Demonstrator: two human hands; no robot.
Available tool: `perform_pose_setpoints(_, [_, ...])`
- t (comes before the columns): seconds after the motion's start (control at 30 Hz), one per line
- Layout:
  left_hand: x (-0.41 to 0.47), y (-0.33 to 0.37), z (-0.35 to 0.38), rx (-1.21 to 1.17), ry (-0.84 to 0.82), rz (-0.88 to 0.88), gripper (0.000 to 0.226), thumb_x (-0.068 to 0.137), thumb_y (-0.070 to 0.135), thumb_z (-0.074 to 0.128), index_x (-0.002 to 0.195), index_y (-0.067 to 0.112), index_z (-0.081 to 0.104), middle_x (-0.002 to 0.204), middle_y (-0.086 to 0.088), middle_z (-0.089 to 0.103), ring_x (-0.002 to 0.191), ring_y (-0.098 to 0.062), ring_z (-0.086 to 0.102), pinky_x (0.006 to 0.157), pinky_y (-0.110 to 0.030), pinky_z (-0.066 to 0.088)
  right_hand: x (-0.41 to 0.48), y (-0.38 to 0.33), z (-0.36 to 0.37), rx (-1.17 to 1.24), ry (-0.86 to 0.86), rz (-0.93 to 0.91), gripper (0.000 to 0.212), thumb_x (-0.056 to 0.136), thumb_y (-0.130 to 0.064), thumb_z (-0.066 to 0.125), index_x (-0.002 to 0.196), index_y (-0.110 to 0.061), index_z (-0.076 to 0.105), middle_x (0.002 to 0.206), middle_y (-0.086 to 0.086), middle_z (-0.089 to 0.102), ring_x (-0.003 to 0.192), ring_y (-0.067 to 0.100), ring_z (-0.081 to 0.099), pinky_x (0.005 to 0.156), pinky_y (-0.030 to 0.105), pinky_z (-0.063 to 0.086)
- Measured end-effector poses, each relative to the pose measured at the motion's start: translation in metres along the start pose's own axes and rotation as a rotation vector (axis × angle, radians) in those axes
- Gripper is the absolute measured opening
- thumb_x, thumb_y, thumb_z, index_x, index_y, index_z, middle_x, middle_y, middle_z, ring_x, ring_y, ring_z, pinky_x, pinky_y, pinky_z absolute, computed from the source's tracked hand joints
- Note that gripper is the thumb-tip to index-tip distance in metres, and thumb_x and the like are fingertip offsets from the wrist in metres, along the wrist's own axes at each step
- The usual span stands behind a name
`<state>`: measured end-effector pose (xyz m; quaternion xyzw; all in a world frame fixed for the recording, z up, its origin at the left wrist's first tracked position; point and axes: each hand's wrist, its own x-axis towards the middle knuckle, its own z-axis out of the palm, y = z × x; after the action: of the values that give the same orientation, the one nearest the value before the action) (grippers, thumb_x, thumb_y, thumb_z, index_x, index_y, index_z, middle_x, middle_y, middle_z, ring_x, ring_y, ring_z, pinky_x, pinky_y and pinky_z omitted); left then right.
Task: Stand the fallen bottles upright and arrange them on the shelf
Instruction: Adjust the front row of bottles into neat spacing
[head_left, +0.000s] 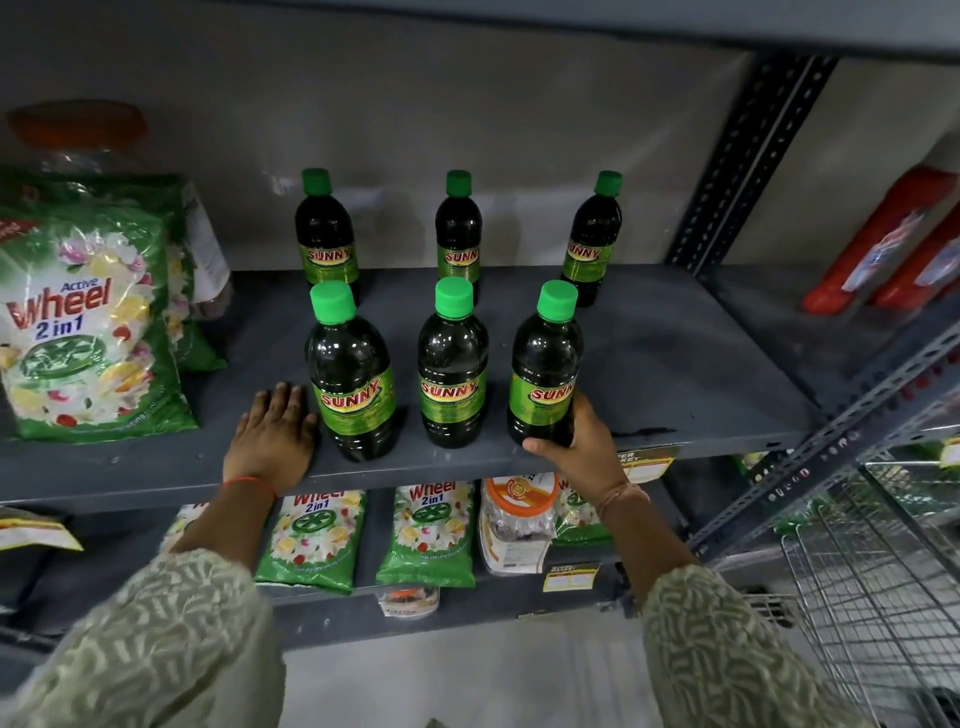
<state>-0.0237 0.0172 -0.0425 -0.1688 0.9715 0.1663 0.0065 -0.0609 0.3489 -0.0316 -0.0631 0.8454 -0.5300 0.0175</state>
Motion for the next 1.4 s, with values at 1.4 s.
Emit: perform_pose_setpoints(1.4, [-0.083, 0.211, 0.064, -0.702, 0.326, -0.017, 0.077, 0.067, 0.014, 0.078, 0.126, -0.004, 0.033, 0.123, -0.027, 0.048, 0.115, -0.040, 0.037, 0.096, -0.051, 0.038, -0.001, 0.049, -0.107, -0.097, 0.181, -0.036, 0.071, 0.070, -0.013, 0.076, 0.129, -0.004, 0.038, 0.122, 0.018, 0.058, 0.116, 0.032, 0.052, 0.088, 0.026, 0.039])
